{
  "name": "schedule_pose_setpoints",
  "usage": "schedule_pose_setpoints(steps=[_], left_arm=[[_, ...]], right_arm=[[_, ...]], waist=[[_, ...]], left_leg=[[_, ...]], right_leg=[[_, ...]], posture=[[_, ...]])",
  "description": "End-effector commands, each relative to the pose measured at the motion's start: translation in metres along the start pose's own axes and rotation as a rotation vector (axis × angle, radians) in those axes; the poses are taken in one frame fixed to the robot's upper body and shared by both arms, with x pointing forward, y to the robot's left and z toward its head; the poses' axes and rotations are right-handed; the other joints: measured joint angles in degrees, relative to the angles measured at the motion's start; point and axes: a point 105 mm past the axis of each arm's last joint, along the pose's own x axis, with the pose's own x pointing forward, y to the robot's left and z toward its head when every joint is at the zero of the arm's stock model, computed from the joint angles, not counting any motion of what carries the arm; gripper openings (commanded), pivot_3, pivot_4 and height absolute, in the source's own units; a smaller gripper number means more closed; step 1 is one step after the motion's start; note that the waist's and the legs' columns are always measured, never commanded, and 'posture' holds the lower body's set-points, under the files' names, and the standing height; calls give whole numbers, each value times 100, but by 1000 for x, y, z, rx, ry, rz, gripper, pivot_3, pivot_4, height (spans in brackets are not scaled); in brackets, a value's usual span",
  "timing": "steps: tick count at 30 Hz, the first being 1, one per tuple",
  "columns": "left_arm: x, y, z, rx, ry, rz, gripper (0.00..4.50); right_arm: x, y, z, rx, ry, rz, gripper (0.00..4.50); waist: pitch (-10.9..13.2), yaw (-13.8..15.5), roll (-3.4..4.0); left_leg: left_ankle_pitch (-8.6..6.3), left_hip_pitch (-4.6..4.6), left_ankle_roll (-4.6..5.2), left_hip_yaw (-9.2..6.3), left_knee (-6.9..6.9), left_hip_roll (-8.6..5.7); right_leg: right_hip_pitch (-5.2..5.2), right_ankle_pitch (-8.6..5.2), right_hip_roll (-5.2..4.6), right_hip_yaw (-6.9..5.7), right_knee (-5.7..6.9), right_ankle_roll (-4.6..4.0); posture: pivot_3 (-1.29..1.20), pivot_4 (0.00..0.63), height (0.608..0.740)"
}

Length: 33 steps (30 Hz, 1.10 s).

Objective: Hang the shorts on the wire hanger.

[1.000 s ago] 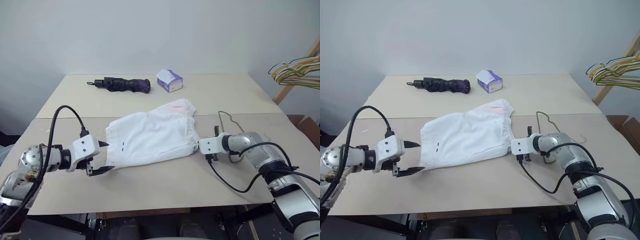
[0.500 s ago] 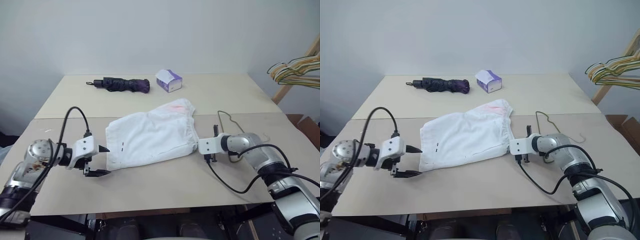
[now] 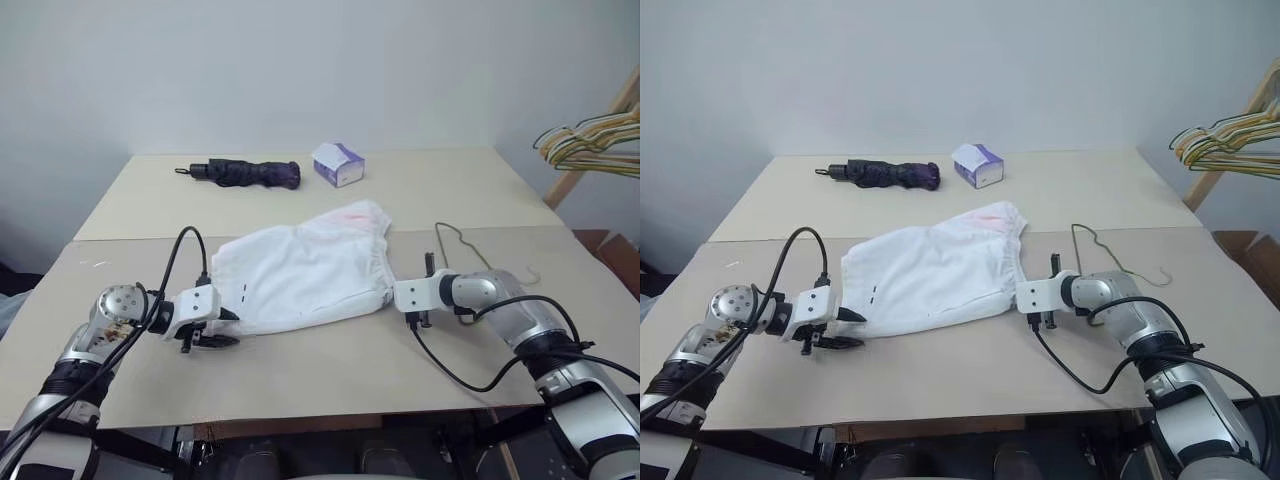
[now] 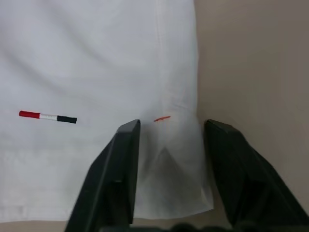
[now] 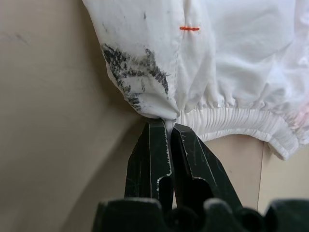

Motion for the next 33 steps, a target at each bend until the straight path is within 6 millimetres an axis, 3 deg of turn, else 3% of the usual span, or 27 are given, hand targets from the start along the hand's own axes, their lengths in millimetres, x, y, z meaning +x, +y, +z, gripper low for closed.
schedule_pose_setpoints(steps=[1,4,5,12,19,23,26,28,29,31,33], left_arm=[[-4,4,-8,-6,42,31,1120],[-8,7,-9,8,55,54,99],[-10,9,-9,16,64,61,42],[-34,17,6,55,56,128,42],[-62,-27,18,131,124,-56,42],[-70,-43,28,161,160,-114,42],[-61,-26,47,170,75,-19,42],[-54,6,66,192,-4,127,42],[-54,31,77,221,-34,244,42],[-67,100,109,250,-81,612,42],[-113,163,163,250,-226,1059,42]], right_arm=[[-10,-16,1,0,-2,-66,0],[-11,-16,2,1,-4,-69,0],[-12,-16,3,2,-7,-73,0],[-30,-12,17,-53,-33,-39,0],[-72,17,53,-90,-111,205,0],[-89,14,71,-26,-191,253,0],[-85,-13,73,62,-224,185,0],[-77,-44,67,117,-206,87,0],[-71,-68,61,165,-177,-3,0],[-67,-128,46,180,-77,-259,0],[-87,-204,47,230,-55,-635,0]], waist=[[-2,-24,0],[-2,-46,0],[-2,-53,0],[-1,-101,-2],[3,-107,-6],[5,-99,-14],[4,-94,-16],[4,-64,-17],[5,-51,-24],[3,-30,-31],[8,-12,-40]], left_leg=[[0,-1,0,0,0,0],[0,-6,0,-1,0,0],[0,-7,0,-1,0,0],[0,-18,0,-5,0,1],[-3,-23,1,-2,0,8],[-3,-5,-1,9,0,13],[-4,24,-2,18,-1,14],[-4,31,-2,21,0,12],[-4,32,-2,21,1,10],[-2,25,-2,20,1,8],[4,-1,-6,6,9,-2]], right_leg=[[0,0,0,0,0,0],[-3,-1,0,0,-1,0],[-3,-1,0,0,-1,0],[-16,-1,1,-1,5,1],[-21,-6,1,-1,4,0],[-17,-12,-3,-3,15,-9],[-16,-22,-6,-5,14,-15],[-14,-26,-6,-5,15,-14],[-13,-24,-5,-6,18,-12],[-2,-21,-1,-6,21,-10],[-15,-8,0,-3,27,-1]], posture=[[-25,0,740],[-25,0,740],[-25,0,740],[-17,0,740],[-20,0,740],[-33,0,740],[-40,0,740],[-36,0,740],[-34,0,740],[-33,0,740],[-31,0,740]])
